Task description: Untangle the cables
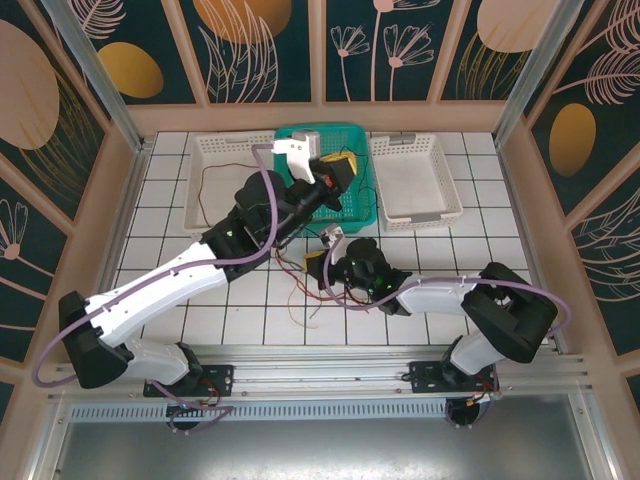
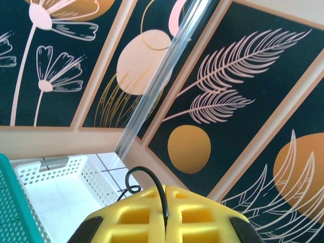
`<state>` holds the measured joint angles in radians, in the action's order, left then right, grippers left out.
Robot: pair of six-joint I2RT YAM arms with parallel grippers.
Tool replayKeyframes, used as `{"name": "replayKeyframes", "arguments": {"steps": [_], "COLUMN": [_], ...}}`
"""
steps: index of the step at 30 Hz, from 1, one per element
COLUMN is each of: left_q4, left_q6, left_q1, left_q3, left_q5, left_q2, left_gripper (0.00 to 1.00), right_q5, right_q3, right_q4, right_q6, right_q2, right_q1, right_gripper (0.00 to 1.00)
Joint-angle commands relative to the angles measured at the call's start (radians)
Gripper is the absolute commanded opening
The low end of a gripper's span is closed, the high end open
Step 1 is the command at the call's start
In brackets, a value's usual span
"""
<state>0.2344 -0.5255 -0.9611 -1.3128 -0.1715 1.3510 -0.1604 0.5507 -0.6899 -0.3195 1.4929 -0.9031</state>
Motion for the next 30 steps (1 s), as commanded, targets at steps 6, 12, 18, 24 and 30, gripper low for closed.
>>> {"name": "replayKeyframes", "arguments": {"steps": [6, 12, 18, 24, 30], "left_q4": [-0.043, -0.124, -0.182, -0.223, -0.252], "left_q6": [0.084, 0.160, 0.232, 0.289, 0.329], "left_q1": [-0.001, 0.003, 0.009, 0.016, 0.021], "left_q3": [0.030, 0.034, 0.006, -0.023, -0.052], "left_q5": [-0.102, -0.185, -0.248, -0.288, -0.323], "left_q2": [-0.147, -0.229, -0.272, -0.294, -0.317], "left_gripper": [0.00, 0.00, 0.00, 0.00, 0.00], "right_q5": [0.118, 0.221, 0.248, 0.243, 0.200], "right_q3": [-0.157, -0.277, -0.332, -0.343, -0.357], "right_q4": [0.075, 0.234, 0.461, 0.622, 0.704], "right_q6": [-0.045, -0.151, -0.289, -0.371, -0.422], "right_q2": [-0.173, -0.369, -0.534, -0.653, -0.706], "right_q1": [0.005, 0.063, 0.213, 0.350, 0.513], "right_gripper": [0.00, 0.00, 0.00, 0.00, 0.00]}}
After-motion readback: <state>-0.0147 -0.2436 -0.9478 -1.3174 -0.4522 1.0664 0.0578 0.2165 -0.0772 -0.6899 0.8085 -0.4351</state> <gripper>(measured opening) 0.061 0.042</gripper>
